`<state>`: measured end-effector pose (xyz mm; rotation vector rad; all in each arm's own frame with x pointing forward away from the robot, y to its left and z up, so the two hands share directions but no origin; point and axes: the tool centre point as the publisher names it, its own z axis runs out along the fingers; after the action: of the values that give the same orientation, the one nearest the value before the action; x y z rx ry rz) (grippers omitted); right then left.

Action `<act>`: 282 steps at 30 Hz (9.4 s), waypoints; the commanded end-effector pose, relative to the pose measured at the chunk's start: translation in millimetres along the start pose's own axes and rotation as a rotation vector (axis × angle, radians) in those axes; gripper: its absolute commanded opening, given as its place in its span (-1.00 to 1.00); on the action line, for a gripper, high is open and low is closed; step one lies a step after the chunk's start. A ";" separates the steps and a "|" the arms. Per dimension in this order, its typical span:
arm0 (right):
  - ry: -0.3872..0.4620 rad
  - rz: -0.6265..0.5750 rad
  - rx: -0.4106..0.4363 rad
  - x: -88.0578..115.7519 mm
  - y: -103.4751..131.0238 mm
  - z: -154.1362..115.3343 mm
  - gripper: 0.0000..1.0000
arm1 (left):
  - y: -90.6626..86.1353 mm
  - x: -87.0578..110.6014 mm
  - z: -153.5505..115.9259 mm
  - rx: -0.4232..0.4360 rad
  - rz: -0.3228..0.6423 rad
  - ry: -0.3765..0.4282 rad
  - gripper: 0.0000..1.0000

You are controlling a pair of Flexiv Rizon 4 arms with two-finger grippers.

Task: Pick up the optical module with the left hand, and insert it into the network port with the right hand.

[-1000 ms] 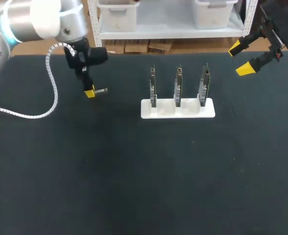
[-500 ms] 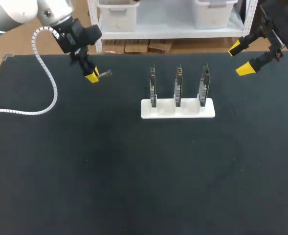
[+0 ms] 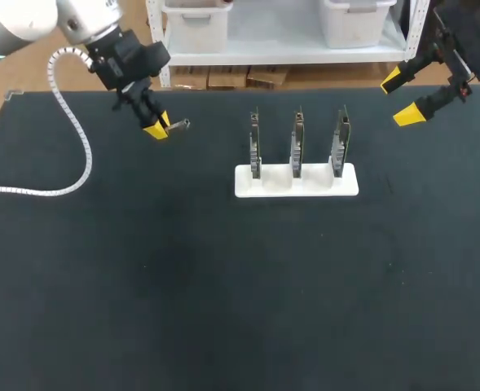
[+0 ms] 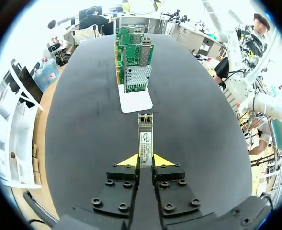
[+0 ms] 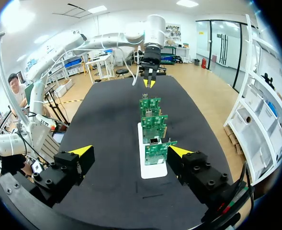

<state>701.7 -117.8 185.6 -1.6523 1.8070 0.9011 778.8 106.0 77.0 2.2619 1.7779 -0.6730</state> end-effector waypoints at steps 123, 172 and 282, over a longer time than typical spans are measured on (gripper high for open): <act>0.001 0.000 0.004 0.0 1.3 0.1 1.00 | -46.4 -308.3 -13.7 -0.570 0.128 -0.414 -1.00; 0.001 0.000 0.004 0.0 1.3 0.1 1.00 | -43.2 -346.5 11.1 -0.484 0.024 -0.776 -1.00; 0.001 0.000 0.004 0.0 1.3 0.1 1.00 | 13.4 -353.1 48.2 -0.372 0.019 -1.033 -1.00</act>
<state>701.7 -117.8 185.6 -1.6523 1.8070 0.9010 719.3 -225.2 195.3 1.2781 1.2003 -1.1158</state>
